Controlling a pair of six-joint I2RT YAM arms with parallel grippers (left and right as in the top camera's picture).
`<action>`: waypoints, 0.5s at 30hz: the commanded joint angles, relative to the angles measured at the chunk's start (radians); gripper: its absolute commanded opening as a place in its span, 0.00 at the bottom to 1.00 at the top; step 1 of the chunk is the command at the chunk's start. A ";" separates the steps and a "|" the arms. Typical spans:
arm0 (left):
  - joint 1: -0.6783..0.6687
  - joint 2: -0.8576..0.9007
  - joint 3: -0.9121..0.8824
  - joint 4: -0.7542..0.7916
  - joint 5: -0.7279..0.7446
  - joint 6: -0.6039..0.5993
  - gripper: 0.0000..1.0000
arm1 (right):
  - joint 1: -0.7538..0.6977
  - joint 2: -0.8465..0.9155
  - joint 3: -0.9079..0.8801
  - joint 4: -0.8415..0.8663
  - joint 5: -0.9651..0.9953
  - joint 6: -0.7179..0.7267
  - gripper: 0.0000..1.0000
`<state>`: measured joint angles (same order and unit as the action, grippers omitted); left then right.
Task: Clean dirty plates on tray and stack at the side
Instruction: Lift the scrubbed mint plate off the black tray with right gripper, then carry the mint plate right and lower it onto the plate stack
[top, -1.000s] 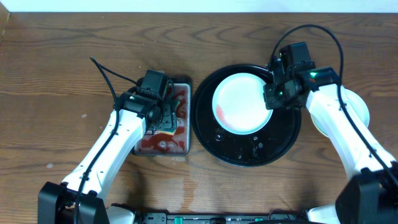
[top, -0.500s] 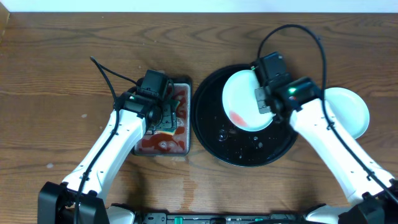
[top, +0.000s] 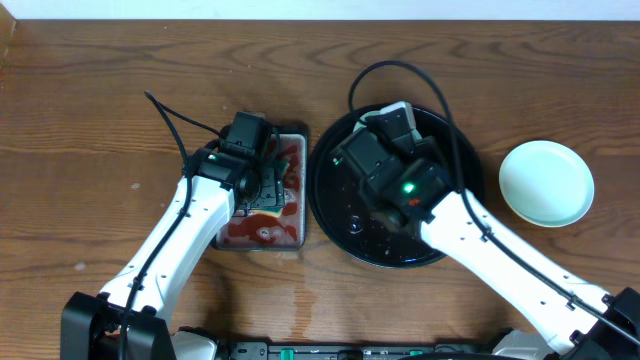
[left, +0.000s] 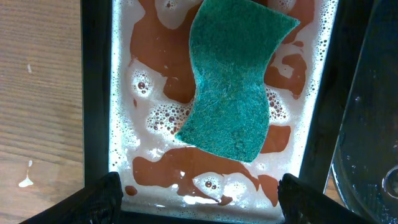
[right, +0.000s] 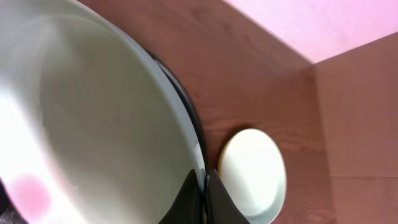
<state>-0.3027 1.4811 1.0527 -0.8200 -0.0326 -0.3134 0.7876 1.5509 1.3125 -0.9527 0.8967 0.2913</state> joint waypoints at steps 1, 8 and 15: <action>0.005 0.006 -0.008 -0.006 -0.005 0.002 0.81 | 0.039 -0.021 0.000 0.001 0.152 0.053 0.01; 0.005 0.006 -0.008 -0.006 -0.005 0.002 0.81 | 0.052 -0.020 -0.001 0.014 0.166 0.053 0.01; 0.005 0.006 -0.008 -0.006 -0.005 0.002 0.81 | 0.052 -0.020 -0.001 0.018 0.170 0.053 0.01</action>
<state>-0.3027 1.4811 1.0527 -0.8200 -0.0326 -0.3134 0.8337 1.5509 1.3125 -0.9409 1.0157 0.3153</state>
